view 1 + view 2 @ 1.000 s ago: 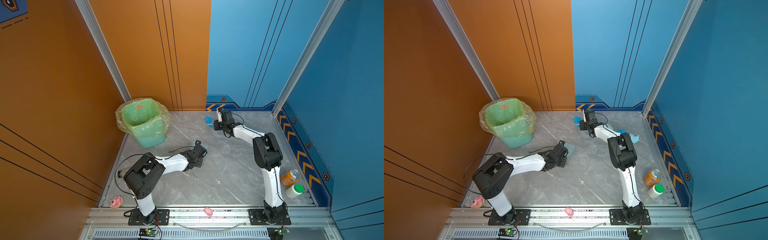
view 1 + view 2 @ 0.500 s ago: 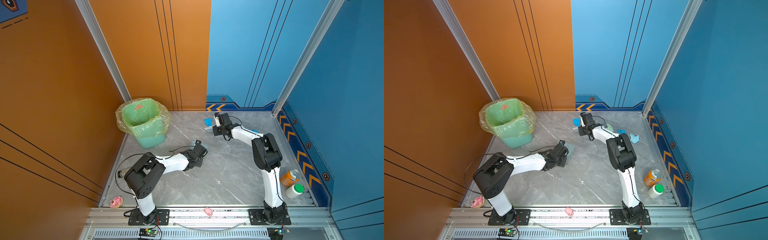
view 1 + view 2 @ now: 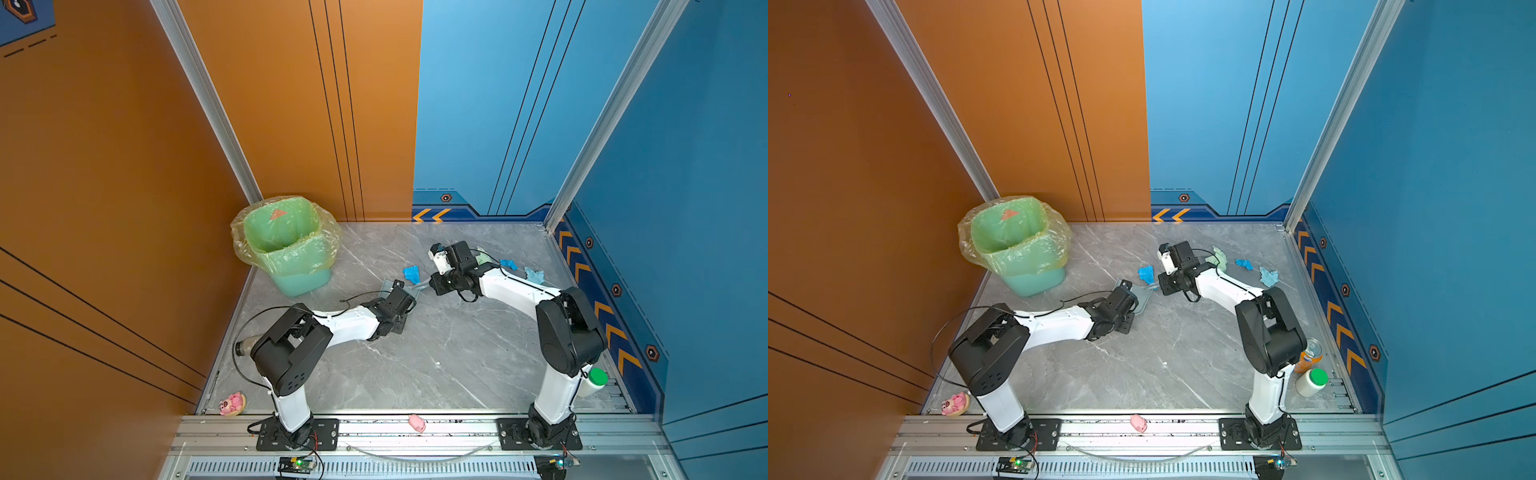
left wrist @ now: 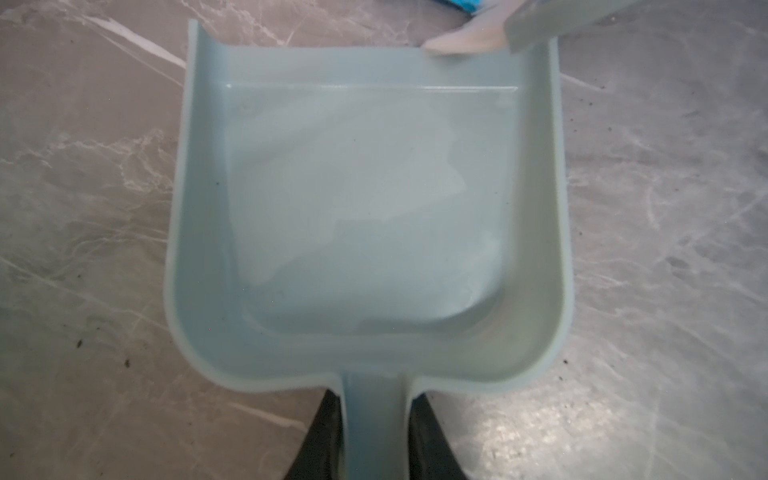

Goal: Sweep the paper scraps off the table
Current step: 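Move the brush behind the blue scrap with the right gripper toward the dustpan, then sweep the blue scrap into the dustpan with the right gripper's brush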

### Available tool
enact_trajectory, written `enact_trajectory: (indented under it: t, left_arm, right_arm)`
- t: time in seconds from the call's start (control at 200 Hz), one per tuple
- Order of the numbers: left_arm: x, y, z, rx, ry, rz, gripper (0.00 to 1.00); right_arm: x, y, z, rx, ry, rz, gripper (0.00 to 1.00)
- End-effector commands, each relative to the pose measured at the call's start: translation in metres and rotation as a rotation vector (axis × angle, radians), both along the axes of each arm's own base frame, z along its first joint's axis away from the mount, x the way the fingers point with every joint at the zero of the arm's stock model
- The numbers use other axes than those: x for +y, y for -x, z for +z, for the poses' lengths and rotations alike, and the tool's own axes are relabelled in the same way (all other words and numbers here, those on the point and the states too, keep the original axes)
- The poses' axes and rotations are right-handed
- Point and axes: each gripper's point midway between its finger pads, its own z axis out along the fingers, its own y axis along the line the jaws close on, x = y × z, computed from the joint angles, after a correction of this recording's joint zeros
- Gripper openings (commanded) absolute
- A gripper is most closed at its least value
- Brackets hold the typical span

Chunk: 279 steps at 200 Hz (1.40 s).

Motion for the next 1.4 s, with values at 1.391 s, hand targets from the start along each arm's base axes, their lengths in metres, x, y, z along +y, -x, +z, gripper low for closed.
enact_trajectory:
  t: [1.391]
  left_arm:
    - [-0.005, 0.035, -0.011, 0.152, -0.025, -0.172, 0.00]
  right_arm:
    - [-0.014, -0.034, -0.010, -0.128, 0.240, -0.078, 0.00]
